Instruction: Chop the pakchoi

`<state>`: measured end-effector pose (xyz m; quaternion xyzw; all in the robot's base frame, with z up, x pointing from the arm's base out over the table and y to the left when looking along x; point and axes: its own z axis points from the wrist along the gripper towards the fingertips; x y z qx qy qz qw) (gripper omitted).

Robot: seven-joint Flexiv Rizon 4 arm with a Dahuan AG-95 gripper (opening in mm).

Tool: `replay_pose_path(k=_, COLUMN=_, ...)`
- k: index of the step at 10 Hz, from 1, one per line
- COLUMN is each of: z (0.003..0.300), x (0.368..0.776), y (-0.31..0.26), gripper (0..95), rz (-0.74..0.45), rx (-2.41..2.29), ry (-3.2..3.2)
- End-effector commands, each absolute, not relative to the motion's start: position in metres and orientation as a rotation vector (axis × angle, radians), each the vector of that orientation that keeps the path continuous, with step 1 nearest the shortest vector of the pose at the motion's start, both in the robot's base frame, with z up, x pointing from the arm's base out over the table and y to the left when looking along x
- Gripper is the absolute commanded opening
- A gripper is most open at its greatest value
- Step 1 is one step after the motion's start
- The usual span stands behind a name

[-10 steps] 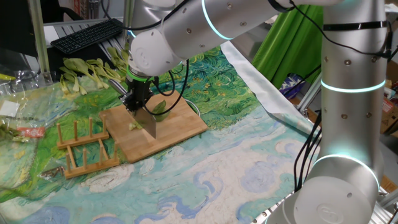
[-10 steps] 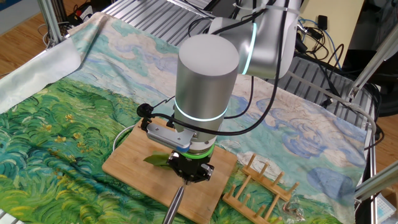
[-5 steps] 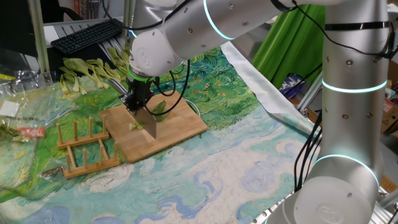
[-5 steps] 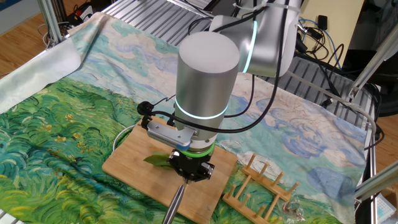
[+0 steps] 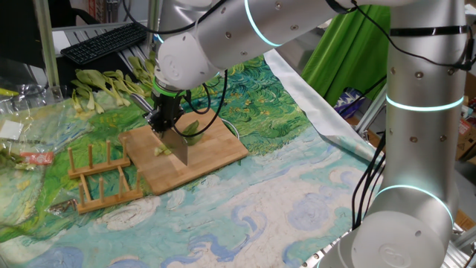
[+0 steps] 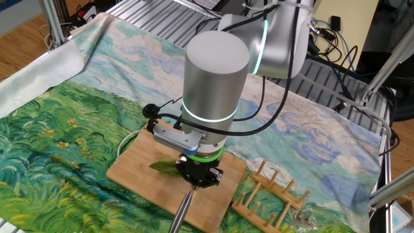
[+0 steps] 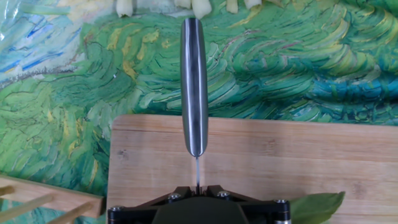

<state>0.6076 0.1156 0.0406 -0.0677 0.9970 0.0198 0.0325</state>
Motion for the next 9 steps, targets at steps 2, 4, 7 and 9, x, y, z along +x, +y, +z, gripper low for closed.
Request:
replay_pose_path(k=2, z=0.042, x=0.608, y=0.115, gripper=0.0, rz=0.057, rx=-0.212, ry=3.067)
replay_pose_path(k=4, z=0.034, x=0.61, y=0.117, gripper=0.0, rz=0.057, rx=-0.215, ry=3.057)
replay_pose_path(k=7, z=0.028, x=0.612, y=0.118, gripper=0.0, rz=0.055, rx=-0.209, ry=3.054)
replay_pose_path(k=9, z=0.036, x=0.61, y=0.116, gripper=0.0, rz=0.064, rx=-0.202, ry=3.046)
